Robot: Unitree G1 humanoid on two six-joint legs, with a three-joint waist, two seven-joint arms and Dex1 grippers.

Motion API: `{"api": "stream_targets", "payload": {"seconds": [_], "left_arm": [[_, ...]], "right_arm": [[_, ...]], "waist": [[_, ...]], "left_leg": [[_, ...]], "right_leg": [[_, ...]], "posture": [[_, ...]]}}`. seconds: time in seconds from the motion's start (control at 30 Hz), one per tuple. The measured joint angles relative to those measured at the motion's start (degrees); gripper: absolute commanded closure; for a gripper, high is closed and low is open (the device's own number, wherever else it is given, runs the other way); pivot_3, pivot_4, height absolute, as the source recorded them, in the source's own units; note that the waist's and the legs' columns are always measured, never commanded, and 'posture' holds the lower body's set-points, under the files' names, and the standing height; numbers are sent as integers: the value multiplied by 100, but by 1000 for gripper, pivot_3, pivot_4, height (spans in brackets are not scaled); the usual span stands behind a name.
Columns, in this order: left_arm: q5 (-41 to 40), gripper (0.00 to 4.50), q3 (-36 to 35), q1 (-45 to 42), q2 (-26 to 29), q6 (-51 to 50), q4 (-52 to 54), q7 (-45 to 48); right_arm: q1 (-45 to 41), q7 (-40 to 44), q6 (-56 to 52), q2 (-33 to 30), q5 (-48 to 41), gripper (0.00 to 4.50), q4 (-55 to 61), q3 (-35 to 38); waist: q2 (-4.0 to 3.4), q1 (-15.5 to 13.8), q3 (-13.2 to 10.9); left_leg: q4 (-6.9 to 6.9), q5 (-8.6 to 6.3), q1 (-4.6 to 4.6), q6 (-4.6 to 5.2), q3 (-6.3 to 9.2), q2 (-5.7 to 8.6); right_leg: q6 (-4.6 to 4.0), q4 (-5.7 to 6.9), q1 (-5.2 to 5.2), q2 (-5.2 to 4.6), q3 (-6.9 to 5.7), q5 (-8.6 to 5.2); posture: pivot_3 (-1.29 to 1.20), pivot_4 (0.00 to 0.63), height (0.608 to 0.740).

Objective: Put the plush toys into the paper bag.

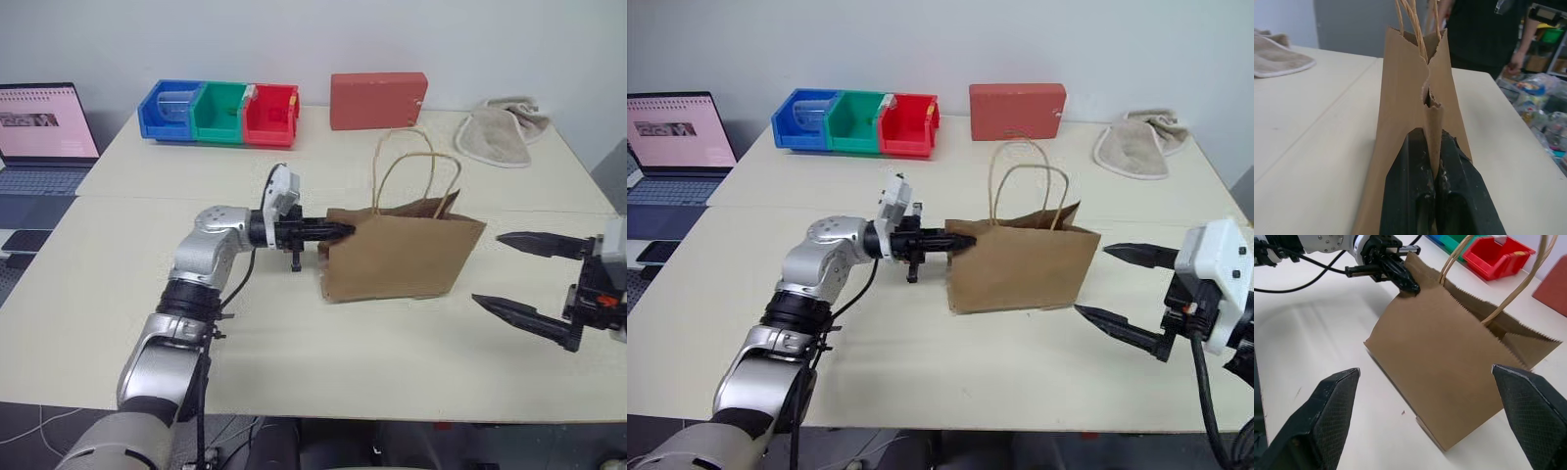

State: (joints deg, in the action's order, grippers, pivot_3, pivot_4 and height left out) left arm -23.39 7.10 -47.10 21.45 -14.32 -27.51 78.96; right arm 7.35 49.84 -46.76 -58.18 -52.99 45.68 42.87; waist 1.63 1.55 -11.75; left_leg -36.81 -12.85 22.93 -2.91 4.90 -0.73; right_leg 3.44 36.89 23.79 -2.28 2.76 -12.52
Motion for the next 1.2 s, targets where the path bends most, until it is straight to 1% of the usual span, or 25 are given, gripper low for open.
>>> {"api": "stream_targets", "payload": {"seconds": [0.1, 0.2, 0.3, 0.53, 0.63, 0.67, 0.83, 0.93, 1.0, 1.03, 1.1, 1.2], "left_arm": [[120, 4484, -4, -152, -174, 272, -412, 41], [282, 4484, -9, -306, -198, 489, -708, 40], [416, 3913, -8, -324, -98, 588, -765, 116], [506, 1805, -28, -233, 121, 632, -541, 185], [601, 841, -24, 71, 360, 607, -130, 143], [624, 602, -24, 142, 429, 598, -77, 138], [729, 602, -230, 834, 1127, 491, 575, -257], [912, 602, -392, 1339, 1802, 280, 1288, -613], [1012, 602, -718, 1854, 2345, 67, 1866, -938], [1017, 602, -927, 2061, 2527, -55, 2117, -1074], [990, 602, -1300, 2436, 2801, -301, 2683, -1321], [654, 602, -1727, 2899, 3071, -832, 3373, -1385]], "right_arm": [[57, -96, -11, 1, -1, 0, 84, 34], [64, -175, -10, 1, -8, 0, 154, 21], [71, -232, -8, 1, -9, 0, 157, -31], [-24, -232, 148, -2, 34, 0, 64, -373], [-189, -196, 206, -71, 114, 0, -132, -531], [-205, -189, 215, -101, 122, 0, -171, -544], [-464, 36, 432, -305, 408, 0, -678, -642], [-652, 326, 862, -378, 755, 0, -1106, -704], [-656, 681, 1161, -568, 1033, 0, -1521, -692], [-653, 849, 1276, -641, 1159, 0, -1750, -688], [-620, 1207, 1486, -738, 1373, 0, -2184, -679], [-567, 1803, 1553, -1050, 1479, 0, -2687, -672]], "waist": [[0, 5, 0], [1, 5, 0], [0, 6, 0], [0, 4, 0], [0, 29, 0], [0, 34, 0], [0, 16, -1], [-1, 23, -1], [-1, 39, -1], [-2, 29, -1], [-2, 2, -1], [-5, -26, -3]], "left_leg": [[-3, 0, 0, 0, 0, 0], [-4, 0, 1, 0, 1, 0], [-2, 0, 0, 0, 1, 0], [-2, 0, 0, 0, 3, 0], [-1, 0, -2, 0, 0, -2], [0, 0, -3, 0, 1, -2], [2, 0, -3, 0, 3, -4], [3, 0, -3, -1, 0, -4], [10, -1, -5, -1, -3, -8], [11, -1, -5, -1, -2, -8], [12, -1, -5, -1, 0, -8], [7, -1, -3, -1, -1, -5]], "right_leg": [[0, 0, 0, 0, 0, 0], [2, -1, -1, 0, 1, 1], [4, 0, -1, 0, 1, 2], [4, -1, -1, 0, 0, 2], [4, 0, 0, 0, 2, 2], [4, 1, 0, 0, 2, 2], [4, 3, 0, 1, -2, 2], [3, 0, 2, -1, 1, 1], [0, 0, 6, -1, 1, 0], [-4, 1, 6, -1, -1, -3], [-9, 1, 5, -1, -4, -5], [-20, 0, 4, -6, -4, -12]], "posture": [[0, 150, 740], [0, 150, 740], [0, 150, 740], [0, 150, 740], [0, 150, 740], [0, 150, 740], [0, 150, 740], [0, 150, 740], [0, 150, 740], [0, 150, 740], [0, 150, 740], [0, 150, 740]]}}
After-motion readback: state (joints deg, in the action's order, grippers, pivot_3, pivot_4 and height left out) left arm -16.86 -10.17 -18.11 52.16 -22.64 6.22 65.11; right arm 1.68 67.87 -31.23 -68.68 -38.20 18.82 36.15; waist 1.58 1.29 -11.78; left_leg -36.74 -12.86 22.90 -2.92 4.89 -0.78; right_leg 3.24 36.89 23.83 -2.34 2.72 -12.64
